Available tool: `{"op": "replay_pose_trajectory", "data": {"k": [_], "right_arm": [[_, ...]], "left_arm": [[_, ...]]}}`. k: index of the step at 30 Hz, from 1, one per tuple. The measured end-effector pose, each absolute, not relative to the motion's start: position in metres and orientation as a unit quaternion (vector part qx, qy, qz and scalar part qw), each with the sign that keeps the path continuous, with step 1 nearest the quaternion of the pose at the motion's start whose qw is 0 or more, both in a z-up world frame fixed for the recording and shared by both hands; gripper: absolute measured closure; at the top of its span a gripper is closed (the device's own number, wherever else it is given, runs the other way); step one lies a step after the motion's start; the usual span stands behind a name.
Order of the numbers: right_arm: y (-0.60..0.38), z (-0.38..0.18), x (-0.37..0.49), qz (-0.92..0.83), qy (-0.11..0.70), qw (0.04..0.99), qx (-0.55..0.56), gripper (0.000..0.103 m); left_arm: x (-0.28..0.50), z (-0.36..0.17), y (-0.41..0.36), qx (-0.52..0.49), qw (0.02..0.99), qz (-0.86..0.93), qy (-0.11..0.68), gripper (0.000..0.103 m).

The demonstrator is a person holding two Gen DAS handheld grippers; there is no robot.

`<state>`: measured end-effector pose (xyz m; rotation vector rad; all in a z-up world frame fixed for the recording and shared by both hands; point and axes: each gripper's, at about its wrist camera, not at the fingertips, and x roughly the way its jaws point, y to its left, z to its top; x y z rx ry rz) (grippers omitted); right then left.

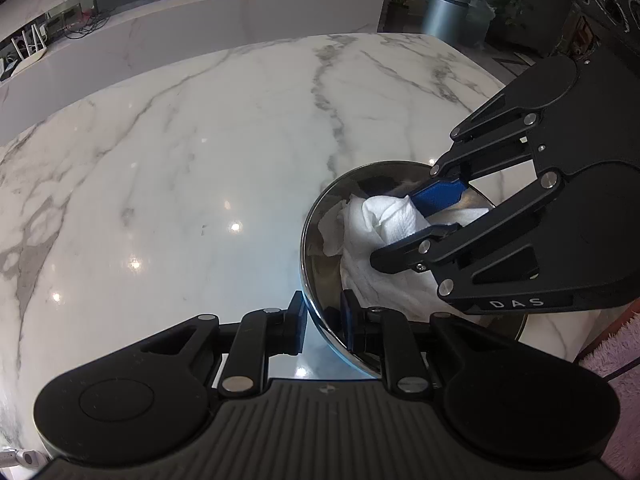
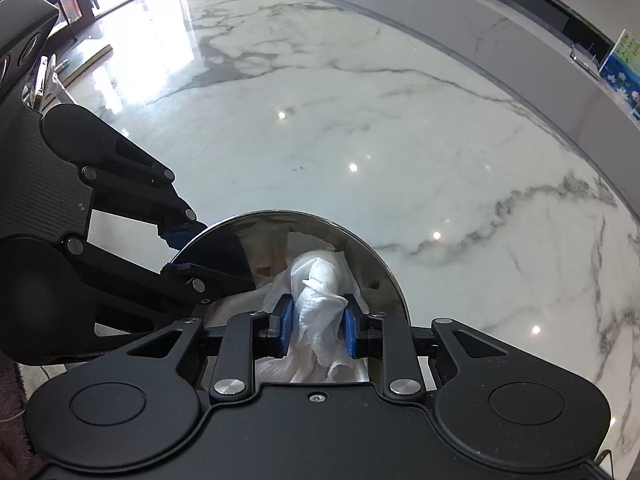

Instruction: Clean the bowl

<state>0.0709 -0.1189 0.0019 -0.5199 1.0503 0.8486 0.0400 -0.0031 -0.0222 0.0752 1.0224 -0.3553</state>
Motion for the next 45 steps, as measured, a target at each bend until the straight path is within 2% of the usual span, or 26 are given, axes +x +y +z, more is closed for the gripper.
{"op": "replay_pose_trajectory", "data": {"k": [27,38,45], "right_arm": [[-0.115,0.004,0.049,0.424,0.521,0.676,-0.303,0.079],[-0.114,0.001,0.043,0.392,0.481,0.702,-0.349,0.080],[-0.116,0.006,0.056,0.370,0.469,0.729,-0.334,0.081]], "left_arm": [[0.042,-0.022,-0.006,0.033,0.855,-0.170,0.488,0.088],[0.043,-0.022,-0.005,0.038,0.856,-0.170,0.487,0.088],[0.042,-0.022,-0.005,0.038,0.856,-0.168,0.487,0.087]]}}
